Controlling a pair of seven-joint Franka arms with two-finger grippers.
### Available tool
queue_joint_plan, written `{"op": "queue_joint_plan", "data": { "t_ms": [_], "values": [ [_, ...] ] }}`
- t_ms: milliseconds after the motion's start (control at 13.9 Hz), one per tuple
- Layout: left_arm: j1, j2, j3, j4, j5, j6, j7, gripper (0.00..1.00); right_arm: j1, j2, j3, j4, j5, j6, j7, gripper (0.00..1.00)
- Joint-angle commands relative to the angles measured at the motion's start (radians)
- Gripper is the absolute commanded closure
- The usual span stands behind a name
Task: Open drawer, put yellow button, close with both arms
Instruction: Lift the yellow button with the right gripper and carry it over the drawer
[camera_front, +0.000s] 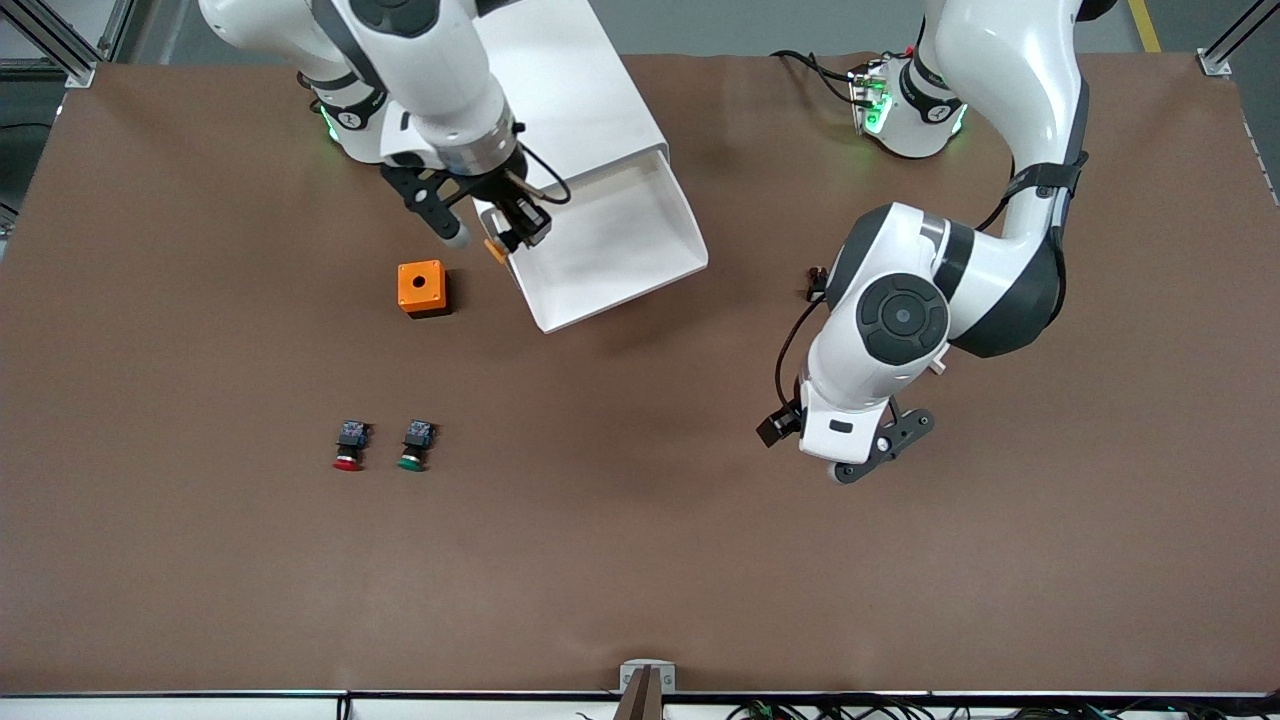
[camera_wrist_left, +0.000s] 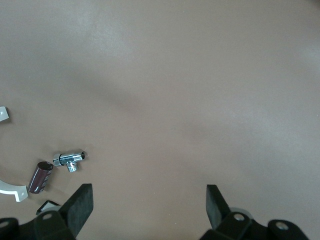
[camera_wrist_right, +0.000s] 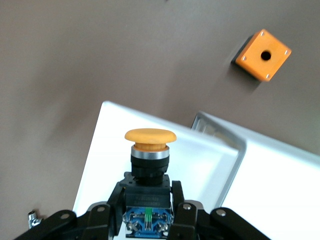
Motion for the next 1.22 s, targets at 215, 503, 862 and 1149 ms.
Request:
{"op": "queue_joint_plan", "data": {
  "t_ms": [215, 503, 862, 1149],
  "values": [
    [0.001, -0.030, -0.007, -0.032, 0.012, -0.006, 0.003, 0.01, 0.129, 0.067, -0.012, 0.003, -0.056, 0.080, 0.198, 1.00],
    [0.000, -0.030, -0.007, -0.032, 0.012, -0.006, 0.003, 0.01, 0.175, 0.133, -0.012, 0.041, -0.078, 0.085, 0.279, 1.00],
    [0.000, -0.030, -0.007, -0.032, 0.012, -0.006, 0.003, 0.01, 0.194, 0.189, -0.012, 0.072, -0.096, 0.108, 0.335, 1.00],
    [0.000, -0.030, -0.007, -0.032, 0.012, -0.006, 0.003, 0.01, 0.200, 0.202, -0.012, 0.072, -0.096, 0.116, 0.350, 1.00]
  ]
}}
